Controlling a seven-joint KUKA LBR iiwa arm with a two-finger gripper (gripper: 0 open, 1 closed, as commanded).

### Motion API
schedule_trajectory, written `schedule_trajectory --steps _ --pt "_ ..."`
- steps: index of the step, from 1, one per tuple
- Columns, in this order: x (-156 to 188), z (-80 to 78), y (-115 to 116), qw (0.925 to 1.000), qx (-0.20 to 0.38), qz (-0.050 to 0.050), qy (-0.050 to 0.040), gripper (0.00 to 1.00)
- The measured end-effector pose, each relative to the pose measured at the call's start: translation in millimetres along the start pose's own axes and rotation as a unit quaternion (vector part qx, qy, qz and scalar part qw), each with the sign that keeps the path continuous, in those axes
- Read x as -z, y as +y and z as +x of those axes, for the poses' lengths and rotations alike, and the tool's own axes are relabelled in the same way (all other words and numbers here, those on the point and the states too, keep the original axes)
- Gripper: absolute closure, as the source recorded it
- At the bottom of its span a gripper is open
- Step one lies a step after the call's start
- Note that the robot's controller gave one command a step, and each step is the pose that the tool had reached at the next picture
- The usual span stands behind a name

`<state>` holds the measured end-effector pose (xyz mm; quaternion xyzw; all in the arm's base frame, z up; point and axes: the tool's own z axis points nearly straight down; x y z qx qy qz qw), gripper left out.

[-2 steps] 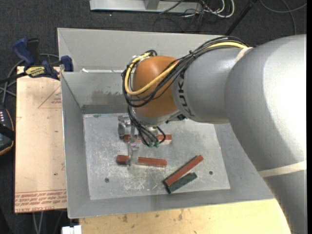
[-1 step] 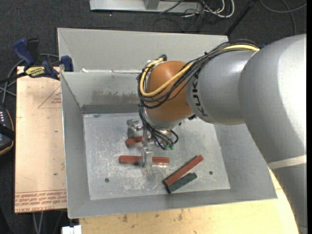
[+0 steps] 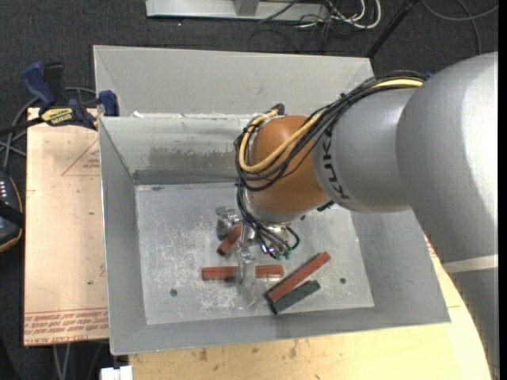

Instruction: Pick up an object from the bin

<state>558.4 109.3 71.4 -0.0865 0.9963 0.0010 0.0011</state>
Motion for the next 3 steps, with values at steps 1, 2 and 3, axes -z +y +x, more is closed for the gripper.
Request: schedule_trajectory --steps 1,2,3 --pt "-1 51.3 -19 1.0000 -0.008 0.000 0.0020 0.00" --pt "2 48.1 -18 1.0000 -0.007 0.000 -0.0006 1.00" --pt "4 69.9 -102 0.9996 -0.027 0.001 -0.0023 1.00"
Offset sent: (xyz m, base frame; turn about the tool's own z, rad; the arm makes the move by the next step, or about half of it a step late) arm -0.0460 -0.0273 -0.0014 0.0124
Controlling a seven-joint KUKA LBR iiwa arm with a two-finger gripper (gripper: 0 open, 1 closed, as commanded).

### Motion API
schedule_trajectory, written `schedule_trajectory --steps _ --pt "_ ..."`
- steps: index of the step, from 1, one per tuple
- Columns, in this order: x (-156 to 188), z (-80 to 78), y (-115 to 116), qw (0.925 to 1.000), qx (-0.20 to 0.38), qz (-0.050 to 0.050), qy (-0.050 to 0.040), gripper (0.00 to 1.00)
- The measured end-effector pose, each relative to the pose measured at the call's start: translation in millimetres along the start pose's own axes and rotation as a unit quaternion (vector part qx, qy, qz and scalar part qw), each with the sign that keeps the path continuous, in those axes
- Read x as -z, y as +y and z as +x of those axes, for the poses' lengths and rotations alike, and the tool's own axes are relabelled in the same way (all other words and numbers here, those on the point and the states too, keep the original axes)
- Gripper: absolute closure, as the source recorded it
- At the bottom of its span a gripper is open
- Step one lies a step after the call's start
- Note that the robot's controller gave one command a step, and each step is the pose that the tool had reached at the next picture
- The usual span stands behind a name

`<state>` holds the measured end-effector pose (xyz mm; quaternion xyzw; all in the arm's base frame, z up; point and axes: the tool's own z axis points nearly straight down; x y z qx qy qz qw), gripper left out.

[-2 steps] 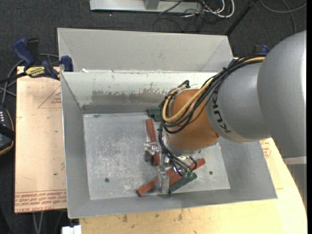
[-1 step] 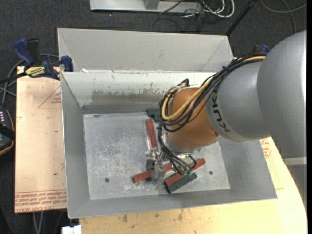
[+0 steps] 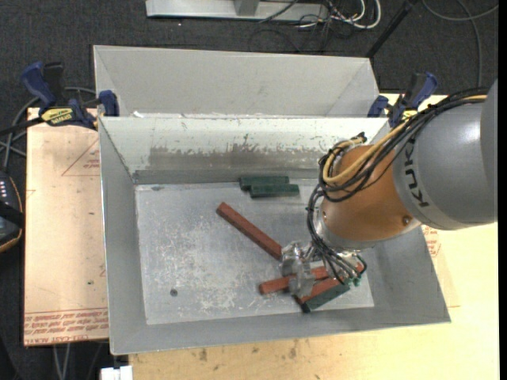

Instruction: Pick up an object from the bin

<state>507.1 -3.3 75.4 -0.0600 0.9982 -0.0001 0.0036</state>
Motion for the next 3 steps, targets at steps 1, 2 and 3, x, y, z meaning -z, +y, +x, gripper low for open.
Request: schedule_trajectory --steps 1,2,3 --pt "-1 25.7 -24 0.9994 0.035 -0.001 -0.0069 1.00" --pt "-2 6.6 -82 0.9999 0.015 -0.001 -0.0025 1.00" --pt "165 21.0 -90 0.9999 -0.010 0.001 -0.0018 1.00"
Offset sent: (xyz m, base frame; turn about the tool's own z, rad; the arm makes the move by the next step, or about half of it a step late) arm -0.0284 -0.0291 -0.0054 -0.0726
